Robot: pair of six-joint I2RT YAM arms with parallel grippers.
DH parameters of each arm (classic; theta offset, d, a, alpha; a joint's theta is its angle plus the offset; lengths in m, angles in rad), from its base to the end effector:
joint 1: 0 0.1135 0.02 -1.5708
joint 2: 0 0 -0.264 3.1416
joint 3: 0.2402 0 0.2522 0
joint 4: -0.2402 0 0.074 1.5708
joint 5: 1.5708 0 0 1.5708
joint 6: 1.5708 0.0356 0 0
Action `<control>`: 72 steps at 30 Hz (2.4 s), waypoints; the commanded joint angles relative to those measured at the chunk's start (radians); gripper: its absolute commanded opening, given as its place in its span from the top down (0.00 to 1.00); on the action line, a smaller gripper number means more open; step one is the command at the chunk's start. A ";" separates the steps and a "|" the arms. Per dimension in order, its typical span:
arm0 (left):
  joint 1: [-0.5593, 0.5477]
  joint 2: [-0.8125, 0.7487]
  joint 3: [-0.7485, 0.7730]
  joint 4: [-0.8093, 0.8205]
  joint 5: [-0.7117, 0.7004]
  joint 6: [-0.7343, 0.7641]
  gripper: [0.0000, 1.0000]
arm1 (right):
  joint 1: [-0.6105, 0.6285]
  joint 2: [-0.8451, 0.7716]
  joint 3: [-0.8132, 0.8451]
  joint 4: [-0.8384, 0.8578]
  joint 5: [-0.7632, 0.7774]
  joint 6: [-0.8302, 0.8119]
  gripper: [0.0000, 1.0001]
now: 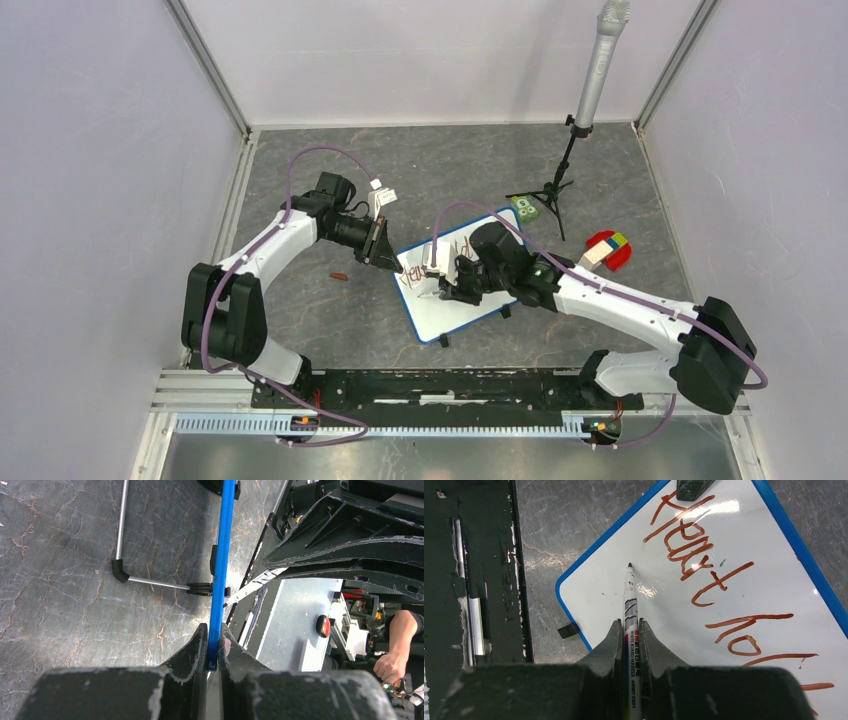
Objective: Write a sentence on the whiteboard
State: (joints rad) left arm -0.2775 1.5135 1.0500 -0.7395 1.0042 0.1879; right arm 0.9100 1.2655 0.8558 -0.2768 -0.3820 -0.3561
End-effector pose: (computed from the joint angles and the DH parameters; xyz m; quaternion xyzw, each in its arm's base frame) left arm 0.2652 -0.1068 0.2343 0.2844 0.8183 -0.4799 0.1389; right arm 0.1565 0.2229 0.2549 -0.5905 0.6674 0.2799 0.3572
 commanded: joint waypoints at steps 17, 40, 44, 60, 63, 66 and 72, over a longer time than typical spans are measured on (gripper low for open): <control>-0.003 -0.006 0.022 0.022 -0.033 -0.008 0.98 | 0.068 -0.010 -0.069 0.002 -0.028 -0.044 1.00; -0.003 -0.016 0.019 0.022 -0.038 -0.006 0.98 | 0.044 -0.006 0.011 -0.010 0.085 -0.044 1.00; -0.003 -0.016 0.019 0.022 -0.038 -0.007 0.97 | 0.025 -0.021 0.000 -0.024 0.086 -0.049 1.00; -0.003 -0.008 0.025 0.022 -0.041 -0.006 0.98 | 0.052 -0.021 -0.060 -0.059 0.015 -0.082 1.00; -0.003 -0.010 0.025 0.022 -0.041 -0.006 0.98 | 0.051 -0.031 -0.057 -0.072 0.027 -0.092 1.00; -0.003 -0.010 0.024 0.022 -0.039 -0.005 0.98 | 0.051 -0.045 -0.029 -0.094 0.034 -0.098 1.00; -0.003 -0.008 0.025 0.022 -0.036 -0.007 0.98 | 0.047 -0.066 0.015 -0.106 0.032 -0.075 1.00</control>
State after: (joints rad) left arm -0.2775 1.5135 1.0500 -0.7387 1.0031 0.1883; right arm 0.9600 1.2327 0.8108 -0.3851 -0.3565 -0.4355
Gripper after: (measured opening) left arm 0.149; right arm 0.136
